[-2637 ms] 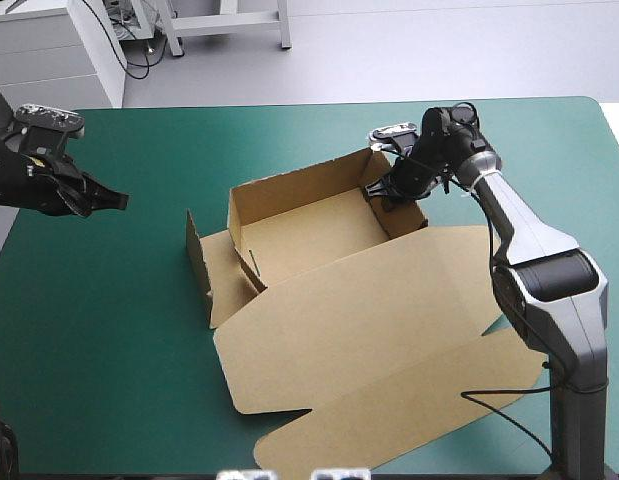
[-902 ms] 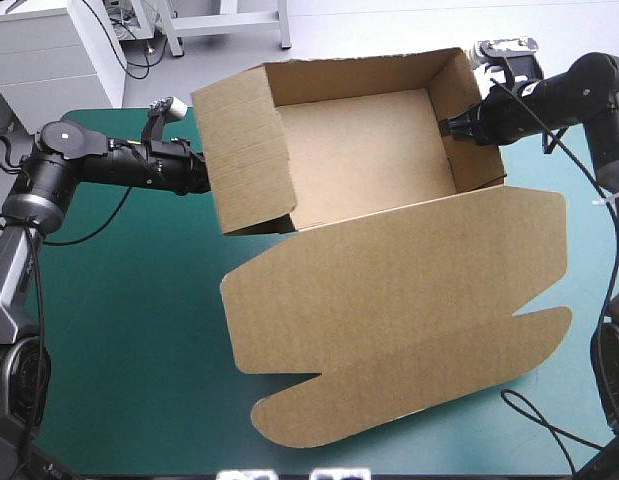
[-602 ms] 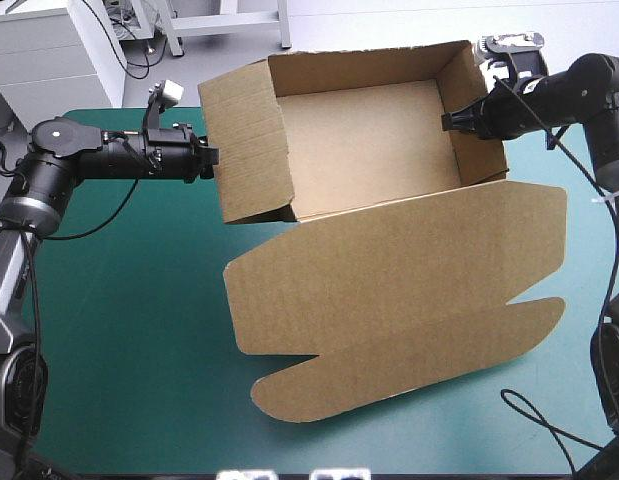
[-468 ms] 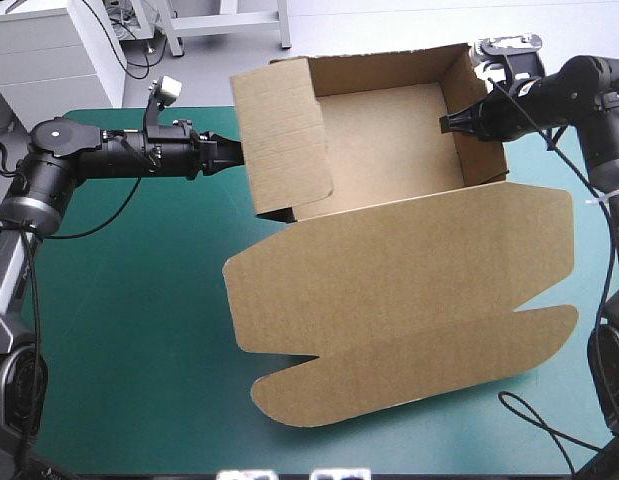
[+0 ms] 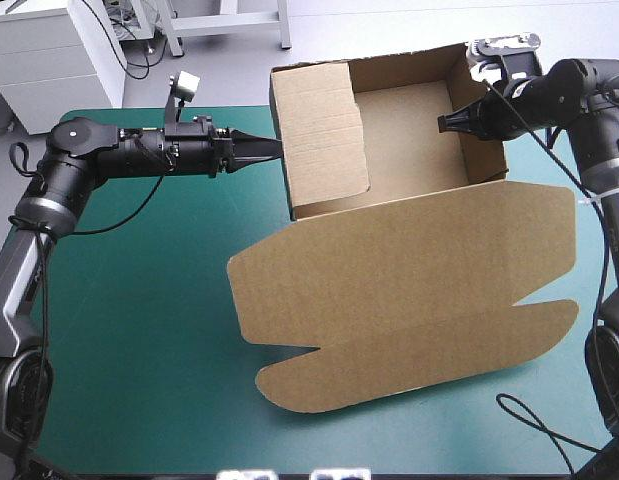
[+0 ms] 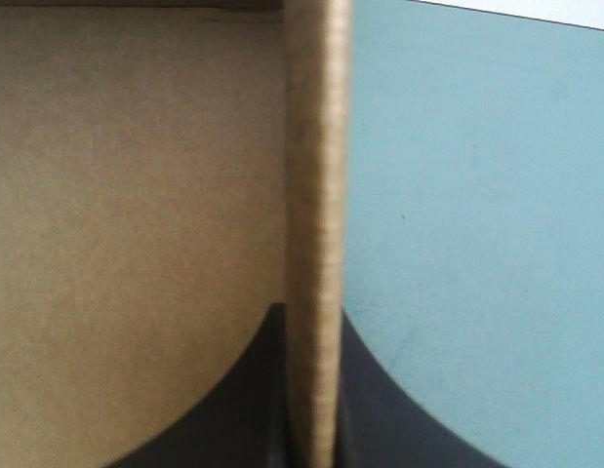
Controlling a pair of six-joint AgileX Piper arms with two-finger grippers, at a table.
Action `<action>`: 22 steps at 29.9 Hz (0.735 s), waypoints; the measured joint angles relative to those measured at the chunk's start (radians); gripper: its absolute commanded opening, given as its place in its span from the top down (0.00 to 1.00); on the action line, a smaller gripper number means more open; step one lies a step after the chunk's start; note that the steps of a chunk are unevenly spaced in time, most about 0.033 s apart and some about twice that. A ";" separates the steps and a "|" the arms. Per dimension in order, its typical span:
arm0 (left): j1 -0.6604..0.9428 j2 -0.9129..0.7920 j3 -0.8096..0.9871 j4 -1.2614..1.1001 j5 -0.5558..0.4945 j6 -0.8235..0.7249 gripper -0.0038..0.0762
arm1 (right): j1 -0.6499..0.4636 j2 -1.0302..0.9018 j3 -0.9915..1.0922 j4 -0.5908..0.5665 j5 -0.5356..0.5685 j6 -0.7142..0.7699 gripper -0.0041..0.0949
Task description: Fold the box
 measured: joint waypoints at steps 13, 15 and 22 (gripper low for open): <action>-0.003 0.000 -0.001 0.004 -0.001 0.001 0.32 | 0.061 0.000 0.000 -0.076 -0.034 0.067 0.97; -0.003 0.000 -0.009 0.021 -0.005 0.000 0.32 | 0.086 0.000 0.000 -0.116 -0.040 0.094 0.97; -0.012 0.000 -0.118 0.273 -0.062 -0.162 0.33 | 0.153 0.000 0.000 -0.185 -0.071 0.165 0.97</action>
